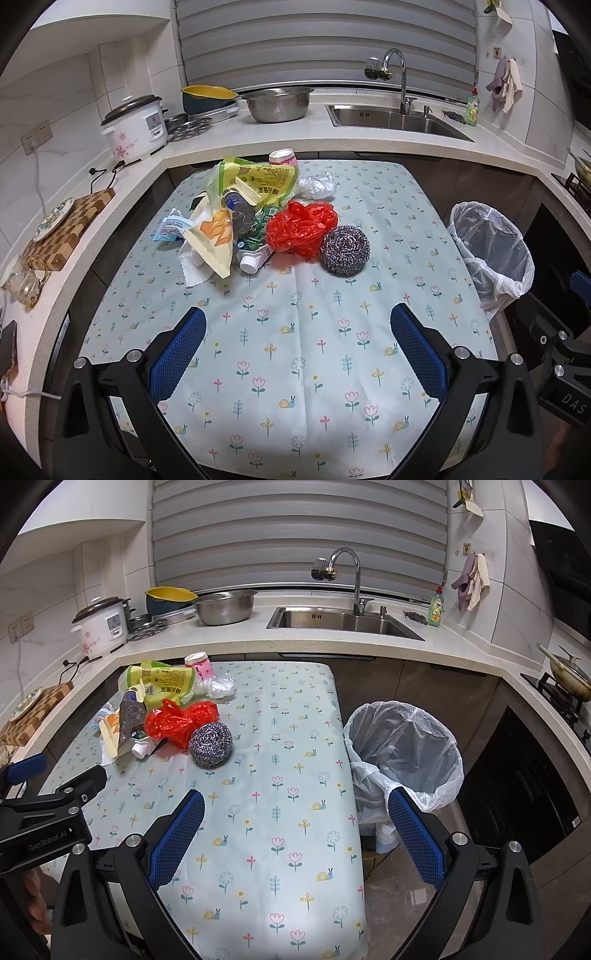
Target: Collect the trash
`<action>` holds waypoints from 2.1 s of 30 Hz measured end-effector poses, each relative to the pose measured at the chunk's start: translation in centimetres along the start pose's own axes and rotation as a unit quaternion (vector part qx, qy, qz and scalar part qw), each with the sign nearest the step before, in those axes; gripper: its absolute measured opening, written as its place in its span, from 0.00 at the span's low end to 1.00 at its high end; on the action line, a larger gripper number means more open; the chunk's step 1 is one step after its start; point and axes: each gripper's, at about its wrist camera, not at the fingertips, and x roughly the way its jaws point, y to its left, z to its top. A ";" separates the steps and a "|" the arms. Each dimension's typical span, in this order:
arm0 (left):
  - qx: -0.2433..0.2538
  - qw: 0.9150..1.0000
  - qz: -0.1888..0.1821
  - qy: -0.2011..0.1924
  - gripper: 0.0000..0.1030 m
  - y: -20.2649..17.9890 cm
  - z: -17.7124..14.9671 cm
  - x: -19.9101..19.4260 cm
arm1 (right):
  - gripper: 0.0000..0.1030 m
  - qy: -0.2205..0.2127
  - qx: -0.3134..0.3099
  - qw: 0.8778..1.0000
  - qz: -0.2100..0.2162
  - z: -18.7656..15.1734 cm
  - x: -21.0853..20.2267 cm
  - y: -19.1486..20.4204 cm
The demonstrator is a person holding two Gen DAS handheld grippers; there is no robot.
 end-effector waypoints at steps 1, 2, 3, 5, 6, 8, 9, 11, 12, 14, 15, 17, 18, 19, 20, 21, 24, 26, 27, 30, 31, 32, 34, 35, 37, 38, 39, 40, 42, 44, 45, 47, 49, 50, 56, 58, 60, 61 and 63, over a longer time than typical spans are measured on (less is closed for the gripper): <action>0.000 1.000 0.000 0.001 0.93 0.0 0.0 0.0 | 0.93 0.000 0.000 1.000 0.000 0.0 0.0 0.0; 0.000 1.000 0.000 0.001 0.93 0.0 0.0 0.0 | 0.93 0.000 0.001 1.000 0.001 0.0 0.0 0.0; 0.000 1.000 -0.001 0.001 0.93 0.0 -0.1 0.0 | 0.93 0.000 0.001 1.000 0.000 0.0 0.1 0.1; -0.001 1.000 -0.003 0.003 0.93 0.1 0.0 0.1 | 0.93 0.000 0.001 1.000 0.001 0.1 0.1 0.1; -0.002 1.000 -0.003 0.003 0.93 0.1 0.0 0.1 | 0.93 0.000 0.001 1.000 0.001 0.3 0.1 0.1; -0.004 1.000 -0.001 0.001 0.93 0.1 0.0 0.1 | 0.93 0.001 0.001 1.000 0.001 0.3 0.1 0.1; -0.005 1.000 0.000 0.000 0.93 0.1 0.0 0.0 | 0.93 0.001 0.000 1.000 0.001 0.2 0.1 0.1; -0.006 1.000 0.000 0.000 0.93 0.1 0.1 0.0 | 0.93 0.001 0.000 1.000 0.000 0.2 0.1 0.1; -0.006 1.000 -0.001 0.001 0.93 0.1 0.1 0.1 | 0.93 0.001 0.000 1.000 0.000 0.1 0.1 0.1; -0.006 1.000 0.000 0.000 0.93 0.1 0.1 0.0 | 0.93 0.001 0.001 1.000 0.001 0.3 0.1 0.1; -0.006 1.000 -0.001 0.000 0.93 0.1 0.1 0.0 | 0.93 0.001 0.002 1.000 0.001 0.3 0.1 0.1; -0.005 1.000 -0.001 0.001 0.93 0.1 0.1 0.0 | 0.93 0.001 0.002 1.000 0.001 0.2 0.1 0.1; -0.006 1.000 -0.001 0.001 0.93 0.1 0.1 0.0 | 0.93 0.001 0.001 1.000 0.000 0.2 0.0 0.1; -0.006 1.000 -0.001 0.001 0.93 0.1 0.1 0.0 | 0.93 0.001 0.001 1.000 0.000 0.1 0.0 0.1; -0.005 1.000 -0.002 0.001 0.93 0.1 0.1 0.0 | 0.93 0.001 0.002 1.000 0.001 0.1 0.0 0.1; -0.006 1.000 -0.001 0.001 0.93 0.1 0.1 0.0 | 0.93 0.001 0.001 1.000 0.001 0.1 0.0 0.1; -0.006 1.000 -0.001 0.001 0.93 0.1 0.1 0.0 | 0.93 0.000 0.001 1.000 0.000 0.1 0.0 0.1; -0.006 1.000 -0.002 0.001 0.93 0.1 0.1 0.0 | 0.93 0.000 0.003 1.000 0.000 0.0 0.0 0.0; -0.006 1.000 -0.002 0.001 0.93 0.1 0.1 0.0 | 0.93 0.000 0.002 1.000 0.001 0.2 0.0 0.1; -0.005 1.000 -0.001 0.001 0.93 0.1 0.0 0.1 | 0.93 0.000 0.003 1.000 0.001 0.0 -0.1 0.1; -0.006 1.000 -0.001 0.001 0.93 0.2 0.0 0.1 | 0.93 0.000 0.003 1.000 0.001 -0.1 -0.1 0.1; -0.007 1.000 0.000 0.001 0.93 0.2 0.0 0.1 | 0.93 0.000 0.003 1.000 0.001 -0.1 -0.1 0.2; -0.007 1.000 -0.001 0.001 0.93 0.2 0.0 0.1 | 0.93 0.000 0.002 1.000 0.002 -0.3 -0.2 0.3; -0.007 1.000 -0.001 0.001 0.93 0.2 0.0 0.1 | 0.93 -0.001 0.002 1.000 0.001 -0.3 -0.3 0.3; -0.006 1.000 0.000 0.001 0.93 0.2 0.0 0.1 | 0.93 -0.001 0.003 1.000 0.001 0.0 -0.1 0.0; -0.006 1.000 0.000 0.001 0.93 0.2 0.0 0.1 | 0.93 -0.001 0.004 1.000 0.002 0.0 -0.1 -0.1; -0.006 1.000 -0.001 0.001 0.93 0.2 0.0 0.1 | 0.93 -0.001 0.005 1.000 0.002 -0.1 -0.2 -0.1; -0.006 1.000 -0.001 0.001 0.93 0.2 0.0 0.1 | 0.93 -0.001 0.006 1.000 0.002 -0.2 -0.2 -0.1; -0.006 1.000 0.000 0.001 0.93 0.2 0.0 0.1 | 0.93 -0.001 0.006 1.000 0.002 -0.3 -0.2 -0.1; -0.006 1.000 -0.001 0.001 0.93 0.2 0.0 0.1 | 0.93 -0.002 0.005 1.000 0.001 -0.4 -0.3 -0.1; -0.006 1.000 -0.001 0.001 0.93 0.2 0.0 0.1 | 0.93 -0.002 0.005 1.000 0.001 -0.5 -0.3 -0.1; -0.006 1.000 -0.001 0.001 0.93 0.2 0.0 0.1 | 0.93 -0.001 0.005 1.000 0.002 0.0 -0.2 -0.2; -0.006 1.000 -0.001 0.001 0.93 0.1 0.0 0.1 | 0.93 -0.001 0.005 1.000 0.003 -0.1 -0.2 -0.2; -0.005 1.000 0.000 0.000 0.93 0.1 -0.1 -0.1 | 0.93 -0.001 0.005 1.000 0.002 0.0 -0.2 -0.1; -0.006 1.000 0.001 0.000 0.93 0.0 -0.1 -0.2 | 0.93 -0.003 0.003 1.000 0.003 0.2 -0.3 -0.2; -0.007 1.000 0.001 0.000 0.93 0.0 -0.1 -0.2 | 0.93 -0.003 0.003 1.000 0.004 0.2 -0.4 -0.2; -0.006 1.000 0.001 0.000 0.93 0.0 -0.1 -0.2 | 0.93 -0.003 0.004 1.000 0.004 0.2 -0.4 -0.2; -0.006 1.000 0.001 0.000 0.93 0.0 -0.1 -0.2 | 0.93 -0.003 0.003 1.000 0.003 0.3 -0.4 -0.2; -0.006 1.000 0.001 0.000 0.93 0.0 -0.1 -0.3 | 0.93 -0.003 0.003 1.000 0.004 0.3 -0.4 -0.2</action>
